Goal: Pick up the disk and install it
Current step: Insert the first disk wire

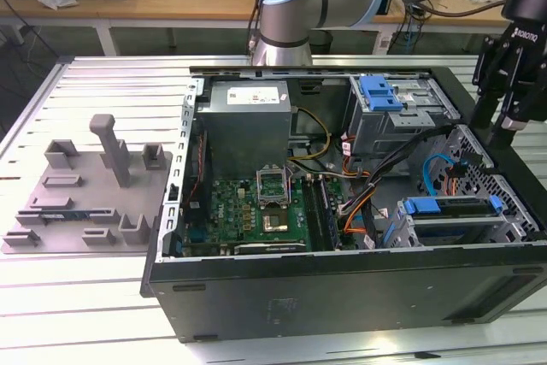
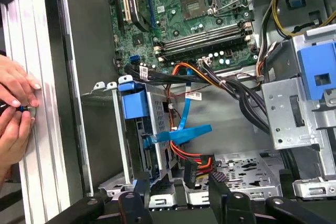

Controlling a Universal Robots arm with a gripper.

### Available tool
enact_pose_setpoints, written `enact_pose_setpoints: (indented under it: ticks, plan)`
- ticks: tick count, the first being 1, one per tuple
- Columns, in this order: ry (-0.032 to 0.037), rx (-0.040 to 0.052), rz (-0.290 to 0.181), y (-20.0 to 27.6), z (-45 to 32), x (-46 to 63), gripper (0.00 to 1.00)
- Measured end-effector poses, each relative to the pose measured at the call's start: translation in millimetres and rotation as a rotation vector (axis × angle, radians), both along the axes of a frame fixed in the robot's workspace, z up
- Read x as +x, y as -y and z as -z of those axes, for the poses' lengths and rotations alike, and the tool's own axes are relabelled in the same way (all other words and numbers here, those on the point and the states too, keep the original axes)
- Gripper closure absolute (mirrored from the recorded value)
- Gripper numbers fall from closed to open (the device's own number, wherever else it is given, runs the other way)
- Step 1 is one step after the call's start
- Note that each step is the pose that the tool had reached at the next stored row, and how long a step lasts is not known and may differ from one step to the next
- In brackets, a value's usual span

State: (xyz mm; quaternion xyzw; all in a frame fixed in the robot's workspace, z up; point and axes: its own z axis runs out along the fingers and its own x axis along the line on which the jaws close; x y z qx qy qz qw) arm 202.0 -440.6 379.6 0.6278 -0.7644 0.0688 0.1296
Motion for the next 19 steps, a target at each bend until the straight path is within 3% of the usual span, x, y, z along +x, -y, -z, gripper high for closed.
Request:
enact_pose_setpoints:
  ticks: [3, 5, 10, 13, 14, 15, 18, 19]
  plan:
    - [-0.0112, -0.01, 0.004, -4.0, 3.8, 3.0, 0.45]
    - [-0.0191, -0.0177, 0.007, -7.4, 6.8, 4.4, 0.59]
    - [-0.0359, -0.0361, 0.011, -14.8, 12.7, 6.8, 0.59]
    - [-0.0424, -0.0455, 0.014, -17.4, 16.2, 8.0, 0.6]
    - [-0.0433, -0.0495, 0.017, -17.5, 18.0, 8.3, 0.68]
    - [-0.044, -0.0534, 0.019, -17.5, 18.5, 8.3, 0.68]
    - [-0.0498, -0.0717, 0.021, -17.5, 19.2, 8.4, 0.68]
    - [-0.0514, -0.0821, 0.023, -17.5, 19.8, 8.3, 0.68]
